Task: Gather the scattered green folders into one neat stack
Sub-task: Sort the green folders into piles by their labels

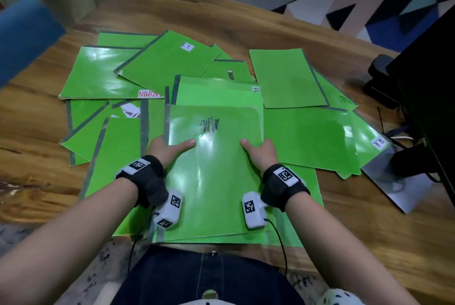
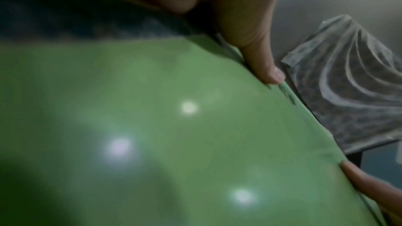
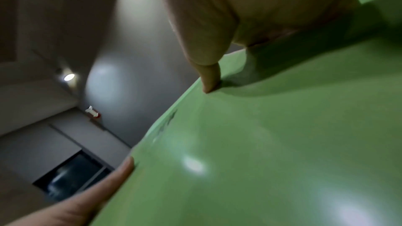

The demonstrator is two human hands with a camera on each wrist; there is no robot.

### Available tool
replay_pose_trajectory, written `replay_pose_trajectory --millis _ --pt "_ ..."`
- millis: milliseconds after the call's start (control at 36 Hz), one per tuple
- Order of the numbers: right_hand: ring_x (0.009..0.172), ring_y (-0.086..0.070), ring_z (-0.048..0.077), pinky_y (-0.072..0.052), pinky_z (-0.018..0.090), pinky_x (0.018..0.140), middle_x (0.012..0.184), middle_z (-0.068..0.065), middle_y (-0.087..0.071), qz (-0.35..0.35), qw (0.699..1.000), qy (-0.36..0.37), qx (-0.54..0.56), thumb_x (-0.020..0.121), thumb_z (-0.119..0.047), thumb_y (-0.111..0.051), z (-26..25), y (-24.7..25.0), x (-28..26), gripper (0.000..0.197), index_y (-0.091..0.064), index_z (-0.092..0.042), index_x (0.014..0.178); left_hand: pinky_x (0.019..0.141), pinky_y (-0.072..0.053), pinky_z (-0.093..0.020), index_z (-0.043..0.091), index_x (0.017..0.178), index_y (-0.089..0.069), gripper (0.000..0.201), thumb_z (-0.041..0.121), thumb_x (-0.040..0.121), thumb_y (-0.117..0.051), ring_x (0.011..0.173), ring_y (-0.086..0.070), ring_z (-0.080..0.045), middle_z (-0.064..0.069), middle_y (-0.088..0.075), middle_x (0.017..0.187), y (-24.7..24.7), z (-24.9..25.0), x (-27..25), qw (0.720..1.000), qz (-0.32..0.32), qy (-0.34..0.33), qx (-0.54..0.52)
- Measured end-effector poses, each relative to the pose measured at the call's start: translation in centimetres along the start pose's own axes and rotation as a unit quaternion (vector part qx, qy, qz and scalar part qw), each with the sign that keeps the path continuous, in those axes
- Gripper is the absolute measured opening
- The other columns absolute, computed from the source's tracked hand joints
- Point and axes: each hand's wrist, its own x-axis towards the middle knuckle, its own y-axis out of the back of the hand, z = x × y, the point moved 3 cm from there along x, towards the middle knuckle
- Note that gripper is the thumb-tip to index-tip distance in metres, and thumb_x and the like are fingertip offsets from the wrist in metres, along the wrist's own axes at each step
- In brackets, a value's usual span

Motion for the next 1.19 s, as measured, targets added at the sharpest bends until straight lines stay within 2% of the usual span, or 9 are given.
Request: replay_pose_trajectory --millis 83,167,333,472,583,806,944,1083,1194 --pt "0.134 -0.039 0.032 -0.030 0.038 0.109 0.147 0.021 -0.038 0.003 1.000 0.010 -0.029 0.095 -0.051 -0.042 -0.8 1.1 -0.4 0.072 -0.036 0.004 0.140 0.074 -0.049 -0.036 -0.002 0.104 -0.055 0.077 0.052 0.057 -0.082 0.091 -0.058 -0.032 -0.013 -0.062 0.088 0.1 0.7 0.0 0.997 0.045 -0.012 -0.054" --pt "0.127 -0.044 0.034 -0.031 0.041 0.110 0.137 0.023 -0.048 0.067 0.996 -0.048 -0.030 0.096 -0.056 -0.029 -0.1 3.3 0.4 0.070 -0.056 0.002 0.123 0.092 -0.048 -0.044 -0.004 0.124 -0.049 0.088 0.047 0.061 -0.082 0.106 -0.056 -0.032 -0.016 -0.060 0.113 0.0 1.6 0.1 0.995 0.066 -0.015 -0.071" --pt "0.110 -0.058 0.032 -0.050 0.035 0.087 0.127 0.015 -0.056 0.029 0.985 -0.096 -0.139 0.075 -0.014 -0.068 3.5 7.0 0.1 0.065 -0.043 -0.015 0.135 0.085 -0.046 -0.037 -0.004 0.131 -0.041 0.088 0.043 0.067 -0.079 0.102 -0.050 -0.026 -0.012 -0.055 0.111 0.4 2.1 0.6 0.993 0.093 -0.019 -0.072" --pt "0.124 -0.045 0.030 -0.036 0.012 0.031 0.149 0.015 -0.036 0.017 0.988 -0.141 0.059 0.102 -0.025 -0.031 2.2 7.5 1.2 0.047 -0.030 -0.004 0.145 0.094 -0.048 -0.046 -0.003 0.131 -0.042 0.091 0.045 0.064 -0.080 0.113 -0.053 -0.033 -0.017 -0.056 0.122 1.0 1.8 1.3 0.992 0.109 -0.012 -0.062" --pt "0.104 -0.050 0.028 -0.046 0.027 0.073 0.125 0.017 -0.052 -0.018 0.985 -0.113 -0.130 0.103 -0.022 -0.029 0.7 7.6 1.2 0.036 -0.050 -0.004 0.125 0.093 -0.049 -0.049 -0.002 0.129 -0.044 0.091 0.049 0.062 -0.080 0.117 -0.053 -0.037 -0.021 -0.055 0.126 1.2 1.4 1.6 0.992 0.118 -0.001 -0.044" --pt "0.080 -0.051 0.024 -0.038 0.029 0.070 0.076 0.002 -0.052 -0.043 0.902 -0.057 -0.425 0.094 -0.039 -0.044 0.9 8.1 2.1 0.032 -0.047 -0.016 0.071 0.097 -0.045 -0.050 0.001 0.137 -0.036 0.098 0.047 0.062 -0.079 0.119 -0.050 -0.035 -0.019 -0.052 0.129 1.3 1.2 2.2 0.992 0.120 0.007 -0.049" --pt "0.108 -0.058 0.027 -0.046 0.034 0.084 0.118 0.010 -0.060 0.031 0.921 -0.152 -0.356 0.083 -0.030 -0.060 1.7 9.9 2.0 0.027 -0.064 -0.013 0.104 0.094 -0.047 -0.046 -0.003 0.132 -0.042 0.090 0.045 0.066 -0.079 0.115 -0.052 -0.034 -0.019 -0.055 0.123 1.2 1.0 2.1 0.991 0.125 -0.005 -0.039" --pt "0.084 -0.059 0.021 -0.041 0.042 0.090 0.100 0.007 -0.066 0.149 0.940 -0.176 -0.253 0.068 -0.025 -0.047 7.5 15.4 10.6 0.042 -0.069 -0.013 0.101 0.094 -0.048 -0.046 -0.002 0.134 -0.040 0.094 0.048 0.065 -0.079 0.114 -0.052 -0.033 -0.018 -0.055 0.124 1.1 0.5 2.3 0.993 0.109 0.010 -0.035" --pt "0.127 -0.044 0.037 -0.036 0.035 0.100 0.146 0.023 -0.033 0.353 0.923 -0.151 -0.030 0.093 -0.006 -0.015 0.4 16.5 1.1 0.045 -0.030 0.009 0.132 0.092 -0.048 -0.044 -0.002 0.132 -0.040 0.091 0.047 0.066 -0.079 0.113 -0.052 -0.031 -0.015 -0.055 0.122 1.0 0.4 2.2 0.994 0.101 0.016 -0.037"
